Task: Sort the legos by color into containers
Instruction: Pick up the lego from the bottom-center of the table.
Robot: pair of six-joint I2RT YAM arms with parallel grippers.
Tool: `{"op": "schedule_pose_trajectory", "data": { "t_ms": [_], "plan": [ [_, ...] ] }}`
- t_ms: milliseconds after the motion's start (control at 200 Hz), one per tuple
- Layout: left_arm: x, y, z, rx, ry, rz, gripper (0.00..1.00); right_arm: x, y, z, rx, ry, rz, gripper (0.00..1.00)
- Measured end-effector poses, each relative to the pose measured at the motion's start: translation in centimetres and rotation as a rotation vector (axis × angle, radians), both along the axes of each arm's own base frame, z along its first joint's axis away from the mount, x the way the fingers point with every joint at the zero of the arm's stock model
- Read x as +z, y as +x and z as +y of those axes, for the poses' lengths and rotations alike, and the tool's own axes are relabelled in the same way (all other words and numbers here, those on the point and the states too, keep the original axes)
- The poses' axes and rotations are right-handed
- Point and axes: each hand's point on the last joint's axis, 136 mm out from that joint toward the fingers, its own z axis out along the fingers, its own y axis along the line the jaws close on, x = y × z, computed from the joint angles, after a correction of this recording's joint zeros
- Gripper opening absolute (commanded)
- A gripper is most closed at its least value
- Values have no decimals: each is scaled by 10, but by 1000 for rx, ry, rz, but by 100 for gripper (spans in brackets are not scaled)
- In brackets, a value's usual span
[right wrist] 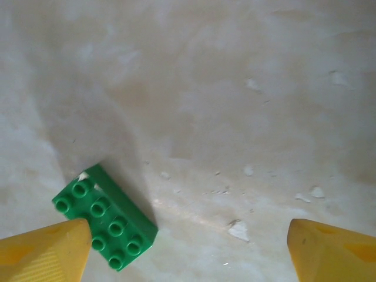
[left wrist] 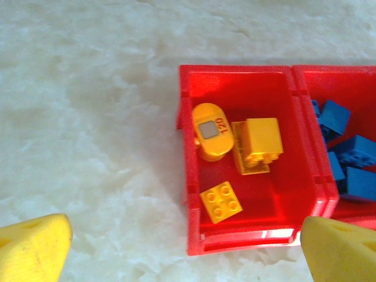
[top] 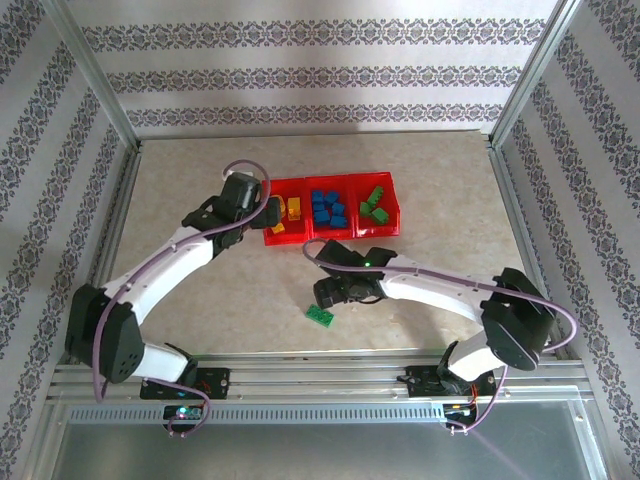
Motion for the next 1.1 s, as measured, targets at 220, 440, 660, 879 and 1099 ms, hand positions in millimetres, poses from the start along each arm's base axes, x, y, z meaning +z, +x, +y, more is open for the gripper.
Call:
{"op": "schedule_pose_trajectory", "data": {
  "t_ms": [220, 440, 660, 879, 1099],
  "plan": [
    [-4, -30, 40, 127, -21, -72, 100, -16, -30, 25, 186, -91, 52, 84],
    [6, -54, 73, 233, -57, -177, 100, -32, -40, 39, 281, -164, 81, 82],
    [16, -68, 90, 292, -77, -242, 99, -44, -41, 35, 305, -217, 97, 74],
    [9, -72, 93, 305, -81, -234, 100, -51, -41, 36, 325, -235, 110, 69],
    [5, -72, 89, 297, -99, -220, 100, -56, -41, 44, 337, -220, 125, 62]
  ]
}}
